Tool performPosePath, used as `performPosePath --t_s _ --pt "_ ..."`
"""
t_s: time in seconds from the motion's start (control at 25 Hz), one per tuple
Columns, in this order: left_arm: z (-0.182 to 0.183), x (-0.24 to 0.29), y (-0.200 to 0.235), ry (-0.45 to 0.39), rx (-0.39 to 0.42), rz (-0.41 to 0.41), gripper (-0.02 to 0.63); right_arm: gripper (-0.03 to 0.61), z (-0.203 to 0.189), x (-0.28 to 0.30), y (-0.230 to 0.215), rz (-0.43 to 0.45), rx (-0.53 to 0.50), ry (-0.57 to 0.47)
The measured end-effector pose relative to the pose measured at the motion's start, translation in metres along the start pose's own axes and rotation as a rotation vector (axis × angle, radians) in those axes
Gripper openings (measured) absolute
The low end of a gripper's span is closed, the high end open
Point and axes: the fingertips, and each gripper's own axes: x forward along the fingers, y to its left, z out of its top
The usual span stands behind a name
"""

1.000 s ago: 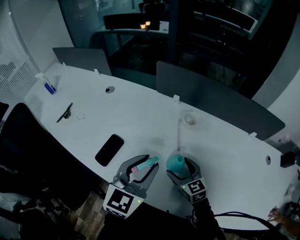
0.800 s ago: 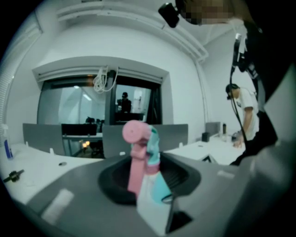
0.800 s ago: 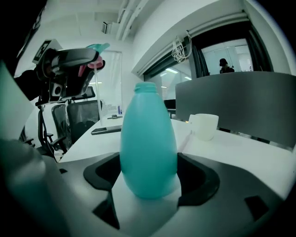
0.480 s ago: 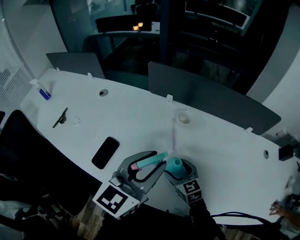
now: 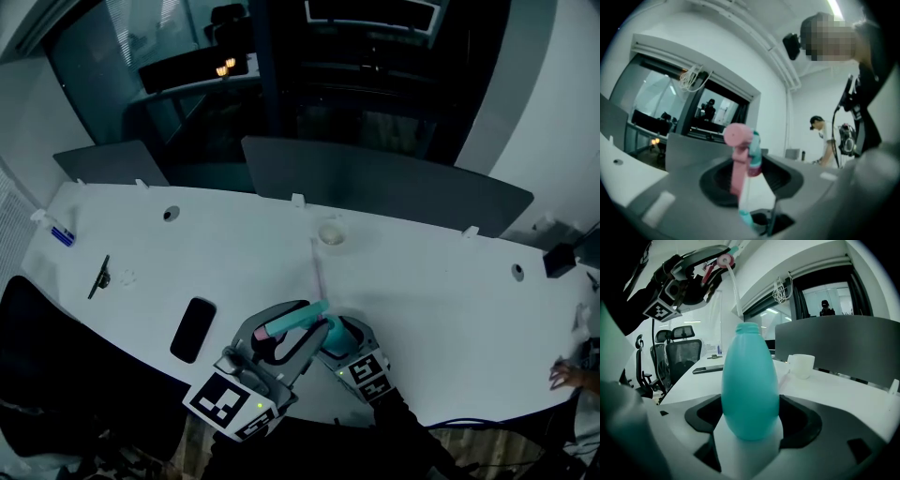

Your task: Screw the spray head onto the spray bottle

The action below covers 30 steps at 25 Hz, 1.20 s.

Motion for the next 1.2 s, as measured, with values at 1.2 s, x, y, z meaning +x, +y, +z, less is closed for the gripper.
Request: performPosePath --t_s 1.2 --pt "-0.147 0.044 0.005 0.265 0.175 -0.023 0.139 0.376 0.002 -0.001 -0.001 0.021 0.003 -0.016"
